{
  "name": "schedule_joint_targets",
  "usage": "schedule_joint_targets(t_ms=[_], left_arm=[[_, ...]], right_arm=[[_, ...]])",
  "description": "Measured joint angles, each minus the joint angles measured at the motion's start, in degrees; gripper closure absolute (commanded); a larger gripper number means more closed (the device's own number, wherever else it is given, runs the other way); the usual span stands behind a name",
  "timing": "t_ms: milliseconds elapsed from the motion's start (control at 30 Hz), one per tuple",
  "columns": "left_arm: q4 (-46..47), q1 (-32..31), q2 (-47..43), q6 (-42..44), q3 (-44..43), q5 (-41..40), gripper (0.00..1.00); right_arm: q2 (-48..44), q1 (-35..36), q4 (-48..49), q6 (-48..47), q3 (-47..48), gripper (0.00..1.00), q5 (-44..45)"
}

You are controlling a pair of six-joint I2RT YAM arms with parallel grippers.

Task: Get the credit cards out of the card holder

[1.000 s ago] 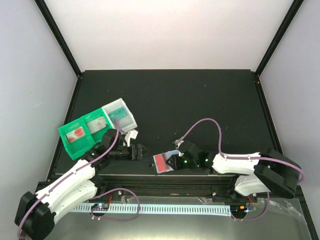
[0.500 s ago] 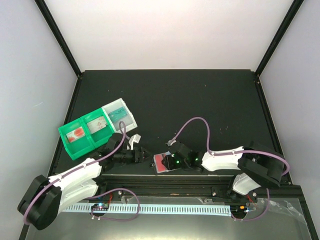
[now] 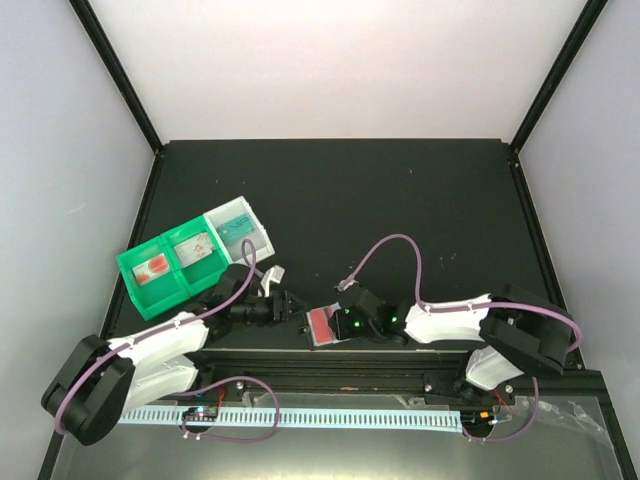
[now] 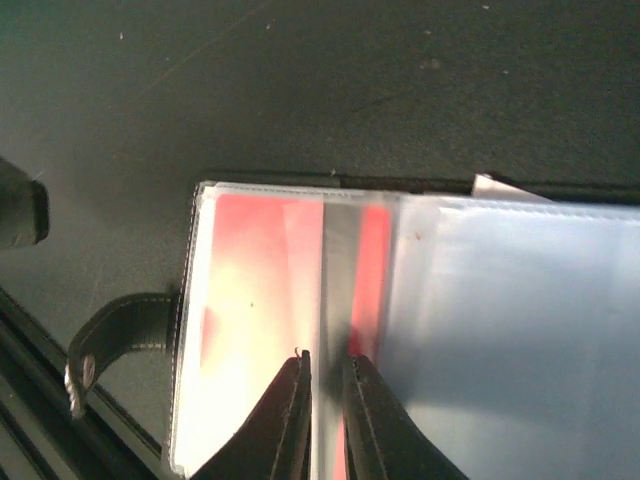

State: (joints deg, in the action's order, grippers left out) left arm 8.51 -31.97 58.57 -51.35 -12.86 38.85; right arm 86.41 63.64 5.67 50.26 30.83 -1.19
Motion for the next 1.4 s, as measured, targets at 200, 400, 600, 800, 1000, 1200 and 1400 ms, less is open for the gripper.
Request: schedule_joint_targets(t_ms=[200,400,600,800,1000,1200,1400], left_arm=[[2.9,-0.1,2.3,-0.9,0.3,0.6,0.45],[4.5,-0.3,3.5,-1.4,0.3,0.7,0.45],[5.5,-0.8,5.3,-1.4,0.9,0.7,0.48],[7.5,-0.8,6.8,-2.6,1.4,0.6,0.49],[9.3,-0.8,7.0,-3.6,2.5,0.6,0.49],[10.1,-1.3,8.4,-3.9,2.6,0.4,0.53],[10.0,-1.9,8.6,-3.5,2.6,-0.4,0.57]], right_arm=[[-4.6,0.0,-2.5,0.0,-0.9,0.82,-0.6],[0.1,0.0,-3.1,-0.4,1.5,0.82,-1.5],[1.5,0.0,-1.6,-0.4,2.4,0.83,-1.8],[-2.1,0.0,-6.4,-0.4,2.2,0.83,-0.2],[-2.0,0.0,-7.6,-1.0,2.3,0.83,0.4],[1.7,0.5,-7.2,-1.0,4.3,0.92,0.7],[1.8,0.6,-7.2,-0.6,4.3,0.92,1.0]])
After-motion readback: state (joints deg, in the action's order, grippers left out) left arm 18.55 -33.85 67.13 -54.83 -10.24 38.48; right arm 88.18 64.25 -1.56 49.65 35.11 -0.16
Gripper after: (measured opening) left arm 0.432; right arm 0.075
